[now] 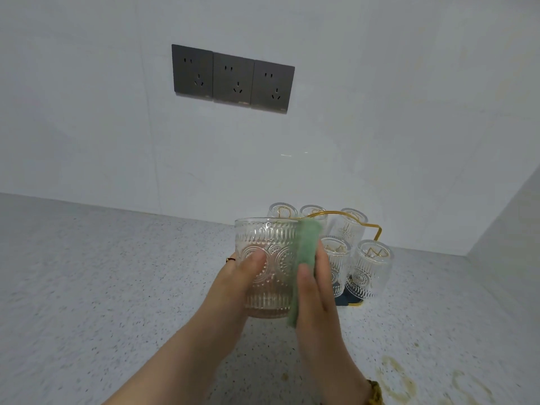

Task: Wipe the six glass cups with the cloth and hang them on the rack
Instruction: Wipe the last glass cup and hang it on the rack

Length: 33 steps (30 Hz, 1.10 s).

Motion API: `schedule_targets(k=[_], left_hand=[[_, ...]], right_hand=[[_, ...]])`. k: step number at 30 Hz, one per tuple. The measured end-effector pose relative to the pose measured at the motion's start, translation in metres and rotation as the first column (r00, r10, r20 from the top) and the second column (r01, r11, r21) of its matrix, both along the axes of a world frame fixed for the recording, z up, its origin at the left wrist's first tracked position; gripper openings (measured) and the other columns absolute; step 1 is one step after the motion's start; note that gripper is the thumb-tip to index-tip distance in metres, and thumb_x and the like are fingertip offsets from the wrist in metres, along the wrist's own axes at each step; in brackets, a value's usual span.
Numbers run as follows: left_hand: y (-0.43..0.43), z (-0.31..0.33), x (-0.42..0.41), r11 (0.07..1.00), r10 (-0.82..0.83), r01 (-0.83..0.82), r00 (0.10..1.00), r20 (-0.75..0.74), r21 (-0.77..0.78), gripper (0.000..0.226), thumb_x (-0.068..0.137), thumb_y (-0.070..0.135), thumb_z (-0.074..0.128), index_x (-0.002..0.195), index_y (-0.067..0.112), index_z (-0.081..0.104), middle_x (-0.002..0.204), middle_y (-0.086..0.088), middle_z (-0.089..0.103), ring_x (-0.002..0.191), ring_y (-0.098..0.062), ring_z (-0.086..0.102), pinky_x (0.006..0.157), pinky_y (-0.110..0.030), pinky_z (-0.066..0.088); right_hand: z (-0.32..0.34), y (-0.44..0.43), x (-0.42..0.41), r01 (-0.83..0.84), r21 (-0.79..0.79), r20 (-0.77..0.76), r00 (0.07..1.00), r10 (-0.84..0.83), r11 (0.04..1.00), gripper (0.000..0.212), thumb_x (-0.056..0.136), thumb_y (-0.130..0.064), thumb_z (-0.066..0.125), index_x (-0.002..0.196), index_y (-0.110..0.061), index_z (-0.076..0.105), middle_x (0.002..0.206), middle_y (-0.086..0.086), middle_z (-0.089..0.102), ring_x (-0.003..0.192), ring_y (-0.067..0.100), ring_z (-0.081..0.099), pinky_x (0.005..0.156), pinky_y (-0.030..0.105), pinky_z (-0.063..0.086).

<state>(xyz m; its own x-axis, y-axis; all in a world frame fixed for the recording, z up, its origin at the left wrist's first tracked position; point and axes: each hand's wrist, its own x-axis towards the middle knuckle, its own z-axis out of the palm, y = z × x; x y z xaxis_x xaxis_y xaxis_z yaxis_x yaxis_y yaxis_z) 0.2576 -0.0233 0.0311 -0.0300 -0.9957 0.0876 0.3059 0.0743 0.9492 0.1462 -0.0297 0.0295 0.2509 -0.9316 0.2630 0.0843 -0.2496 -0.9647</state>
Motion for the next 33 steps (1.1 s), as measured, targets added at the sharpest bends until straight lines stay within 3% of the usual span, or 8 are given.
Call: schedule_targets(k=[6, 11, 15, 20, 23, 27, 31, 33], left_hand=[[-0.005, 0.001, -0.001, 0.995, 0.088, -0.094, 0.989, 0.122, 0.046, 0.098, 0.038, 0.087, 0.055, 0.118, 0.030, 0.056, 0.124, 0.000, 0.060, 0.118, -0.024, 0.053, 0.106, -0.053, 0.034], [-0.011, -0.009, 0.000, 0.987, 0.125, -0.144, 0.969, 0.215, 0.076, 0.079, 0.058, 0.075, 0.048, 0.117, 0.022, 0.051, 0.118, -0.008, 0.059, 0.111, -0.027, 0.055, 0.100, -0.048, 0.043], [-0.014, -0.015, -0.001, 0.990, 0.120, -0.132, 0.968, 0.219, 0.041, 0.068, 0.051, 0.068, 0.065, 0.088, 0.012, 0.060, 0.084, -0.013, 0.064, 0.076, -0.023, 0.063, 0.073, -0.040, 0.056], [-0.009, -0.011, 0.000, 0.996, 0.092, -0.092, 0.995, 0.025, 0.021, 0.085, 0.042, 0.059, 0.078, 0.110, 0.014, 0.054, 0.097, -0.005, 0.071, 0.091, -0.024, 0.068, 0.085, -0.048, 0.051], [-0.008, -0.005, -0.006, 0.978, 0.198, -0.200, 0.980, 0.035, 0.065, 0.028, 0.076, 0.028, 0.066, 0.093, 0.025, 0.044, 0.089, -0.001, 0.061, 0.078, -0.012, 0.060, 0.078, -0.032, 0.048], [-0.005, -0.004, -0.007, 0.971, 0.232, -0.238, 0.963, 0.133, 0.031, 0.029, 0.079, 0.030, 0.058, 0.101, 0.014, 0.048, 0.081, 0.005, 0.058, 0.061, 0.006, 0.060, 0.053, -0.008, 0.046], [-0.007, -0.010, -0.006, 0.959, 0.271, -0.280, 0.952, 0.144, 0.047, 0.062, 0.076, 0.053, 0.057, 0.119, 0.009, 0.048, 0.098, -0.004, 0.065, 0.098, -0.025, 0.061, 0.087, -0.037, 0.050], [-0.004, -0.011, -0.009, 0.964, 0.247, -0.258, 0.959, 0.138, 0.066, 0.037, 0.086, 0.036, 0.050, 0.110, 0.008, 0.043, 0.088, 0.005, 0.059, 0.084, -0.012, 0.058, 0.078, -0.021, 0.051]], right_hand=[[0.004, -0.008, -0.008, -0.045, 0.137, 0.043, 0.998, 0.039, 0.990, 0.048, 0.082, -0.046, 0.038, 0.130, -0.045, 0.038, 0.122, -0.012, 0.058, 0.096, -0.001, 0.061, 0.074, 0.018, 0.052], [0.002, -0.005, -0.002, 0.086, -0.065, -0.142, 0.985, -0.095, 0.994, 0.034, 0.088, -0.038, 0.041, 0.111, -0.056, 0.023, 0.125, -0.035, 0.027, 0.106, -0.033, 0.029, 0.088, -0.005, 0.030], [-0.011, -0.004, 0.009, 0.130, -0.373, -0.244, 0.942, -0.232, 0.919, 0.047, 0.081, -0.044, 0.038, 0.125, -0.045, 0.022, 0.139, -0.023, 0.023, 0.131, -0.012, 0.022, 0.108, 0.012, 0.023], [-0.002, -0.001, 0.002, 0.040, -0.059, -0.040, 0.998, -0.042, 0.997, 0.040, 0.080, -0.048, 0.043, 0.117, -0.054, 0.029, 0.133, -0.026, 0.038, 0.114, -0.017, 0.044, 0.092, 0.010, 0.042], [-0.001, -0.008, -0.008, -0.004, 0.119, 0.044, 0.999, -0.002, 0.993, 0.030, 0.096, -0.030, 0.034, 0.113, -0.055, 0.038, 0.111, -0.018, 0.058, 0.088, -0.009, 0.062, 0.069, 0.015, 0.053], [-0.009, -0.008, -0.007, 0.061, 0.113, -0.034, 0.998, -0.057, 0.992, 0.049, 0.085, -0.050, 0.039, 0.132, -0.040, 0.034, 0.122, -0.002, 0.056, 0.087, 0.004, 0.059, 0.064, 0.014, 0.048], [-0.007, -0.004, 0.001, 0.127, -0.053, -0.087, 0.988, -0.131, 0.990, 0.046, 0.076, -0.047, 0.040, 0.120, -0.052, 0.029, 0.131, -0.031, 0.034, 0.113, -0.027, 0.033, 0.091, -0.001, 0.034], [-0.004, -0.002, 0.005, 0.154, -0.165, -0.156, 0.971, -0.180, 0.974, 0.041, 0.075, -0.050, 0.040, 0.114, -0.052, 0.028, 0.127, -0.040, 0.024, 0.115, -0.031, 0.025, 0.094, -0.005, 0.025]])
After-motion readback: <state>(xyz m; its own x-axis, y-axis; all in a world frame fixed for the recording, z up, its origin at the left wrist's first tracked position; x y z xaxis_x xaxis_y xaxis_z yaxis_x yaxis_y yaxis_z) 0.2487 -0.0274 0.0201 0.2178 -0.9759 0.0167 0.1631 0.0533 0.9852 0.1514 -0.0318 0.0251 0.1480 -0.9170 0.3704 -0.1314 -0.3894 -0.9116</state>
